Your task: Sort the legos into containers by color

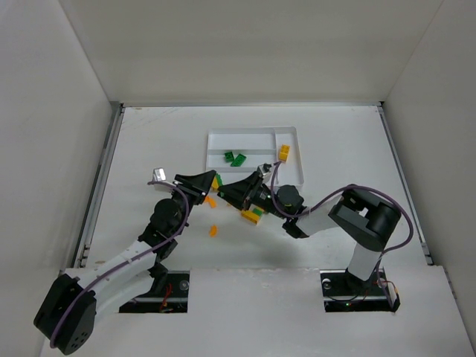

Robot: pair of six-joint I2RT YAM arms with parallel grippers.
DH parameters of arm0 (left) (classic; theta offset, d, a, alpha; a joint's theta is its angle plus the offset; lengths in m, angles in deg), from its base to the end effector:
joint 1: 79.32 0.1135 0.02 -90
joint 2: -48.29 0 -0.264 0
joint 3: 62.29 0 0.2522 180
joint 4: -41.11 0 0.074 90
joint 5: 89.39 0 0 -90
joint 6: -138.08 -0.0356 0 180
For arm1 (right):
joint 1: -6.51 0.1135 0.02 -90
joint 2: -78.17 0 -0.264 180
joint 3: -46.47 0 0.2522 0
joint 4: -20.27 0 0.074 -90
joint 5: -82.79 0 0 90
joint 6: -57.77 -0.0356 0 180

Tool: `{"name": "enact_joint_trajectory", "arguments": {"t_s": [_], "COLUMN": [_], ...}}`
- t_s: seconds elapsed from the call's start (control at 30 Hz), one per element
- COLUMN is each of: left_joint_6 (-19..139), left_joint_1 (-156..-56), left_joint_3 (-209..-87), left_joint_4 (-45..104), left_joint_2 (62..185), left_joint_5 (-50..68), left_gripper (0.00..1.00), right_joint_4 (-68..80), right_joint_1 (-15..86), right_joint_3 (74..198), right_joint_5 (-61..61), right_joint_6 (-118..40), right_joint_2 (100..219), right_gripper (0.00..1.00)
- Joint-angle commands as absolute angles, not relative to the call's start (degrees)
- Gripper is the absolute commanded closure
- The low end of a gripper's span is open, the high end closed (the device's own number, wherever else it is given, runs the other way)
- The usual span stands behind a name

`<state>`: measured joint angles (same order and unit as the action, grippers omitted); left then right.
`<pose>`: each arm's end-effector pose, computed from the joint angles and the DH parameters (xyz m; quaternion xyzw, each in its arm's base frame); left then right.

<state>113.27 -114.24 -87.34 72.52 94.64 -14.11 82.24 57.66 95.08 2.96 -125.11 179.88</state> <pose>0.1524 -0.0953 0.2319 -0.2611 0.5890 -0.5301 0.5512 0.2038 0.2631 0.1871 0.1678 0.6293 0.7375 0.1788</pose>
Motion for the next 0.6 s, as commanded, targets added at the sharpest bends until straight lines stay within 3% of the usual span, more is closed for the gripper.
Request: {"name": "enact_joint_trajectory", "arguments": {"t_s": [0.0, 0.37, 0.57], "left_joint_6": [111.02, 109.25, 108.90], "left_joint_1": [-113.38, -110.66, -109.69], "left_joint_3": [-90.91, -90.55, -89.33], "left_joint_4": [80.17, 76.75, 75.35], "left_joint_2": [93.12, 89.86, 88.99], "left_joint_5": [-13.98, -9.94, -6.07], "left_gripper": [0.66, 0.69, 0.69], "right_joint_4": [97.74, 96.87, 86.08], "right_joint_1": [56.21, 50.76, 44.18], "right_joint_3": [93.37, 89.59, 90.29], "right_joint_5": [1.84, 4.30, 8.59], "right_joint_6": [-125.75, -124.26, -120.22], "right_joint_2": [179.34, 174.15, 174.15], "right_gripper": [0.69, 0.69, 0.69]}}
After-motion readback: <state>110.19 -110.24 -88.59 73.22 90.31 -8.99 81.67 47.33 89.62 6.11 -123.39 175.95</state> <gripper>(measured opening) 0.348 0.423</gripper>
